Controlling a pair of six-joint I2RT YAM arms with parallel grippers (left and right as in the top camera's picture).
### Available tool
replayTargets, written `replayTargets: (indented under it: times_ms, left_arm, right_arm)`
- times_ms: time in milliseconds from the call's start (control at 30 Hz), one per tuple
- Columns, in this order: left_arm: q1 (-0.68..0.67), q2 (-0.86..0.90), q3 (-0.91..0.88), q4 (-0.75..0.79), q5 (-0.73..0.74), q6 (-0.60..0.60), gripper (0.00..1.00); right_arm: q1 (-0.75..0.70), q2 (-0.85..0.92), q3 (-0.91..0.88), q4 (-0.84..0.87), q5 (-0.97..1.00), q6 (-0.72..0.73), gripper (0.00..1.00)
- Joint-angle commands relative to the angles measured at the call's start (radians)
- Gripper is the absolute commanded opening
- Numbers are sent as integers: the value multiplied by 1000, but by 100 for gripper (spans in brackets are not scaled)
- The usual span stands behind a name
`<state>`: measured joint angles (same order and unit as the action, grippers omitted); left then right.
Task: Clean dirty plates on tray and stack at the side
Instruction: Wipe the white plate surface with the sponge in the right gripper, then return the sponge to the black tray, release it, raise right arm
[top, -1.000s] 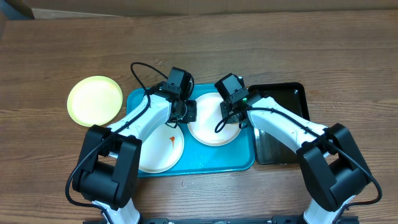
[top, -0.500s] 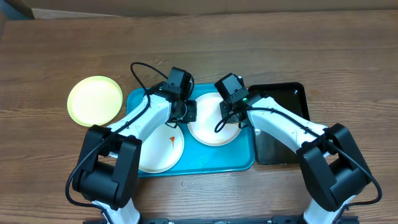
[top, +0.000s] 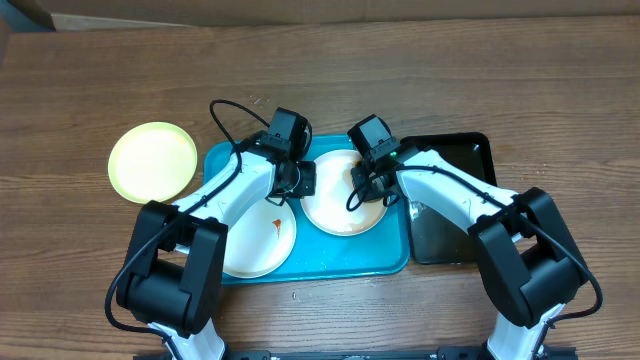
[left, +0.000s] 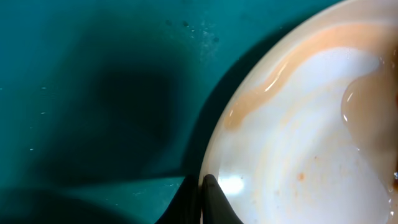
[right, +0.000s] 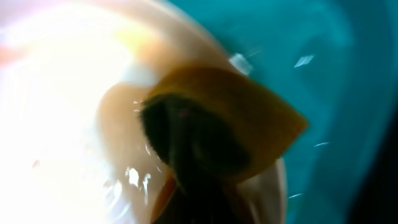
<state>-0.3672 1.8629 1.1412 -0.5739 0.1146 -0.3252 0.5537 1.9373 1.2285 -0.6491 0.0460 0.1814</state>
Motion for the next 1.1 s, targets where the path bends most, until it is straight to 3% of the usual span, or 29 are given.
replayTargets:
  times_ms: [0, 200, 333, 500, 633, 867, 1067]
  left_arm:
    - [-8, -19, -7, 0, -13, 4, 4]
    - [-8, -19, -7, 0, -13, 4, 4]
    - [-8, -19, -7, -1, -12, 4, 4]
    - [-8, -19, -7, -5, -13, 5, 4]
    - [-8, -19, -7, -6, -14, 8, 4]
    - [-8, -19, -7, -5, -13, 7, 5]
    - [-8, -19, -7, -3, -13, 7, 6]
  right_arm:
    - [17, 48, 6, -48, -298, -138, 4]
    - [13, 48, 71, -110, -405, -188, 4]
    - [-1, 48, 173, -164, -537, -209, 4]
    - [-66, 43, 341, -308, -554, -209, 4]
    - [-158, 25, 434, -460, -483, -209, 4]
    - [-354, -16, 442, -665, -277, -207, 4]
    - [-467, -16, 359, -677, -117, -106, 4]
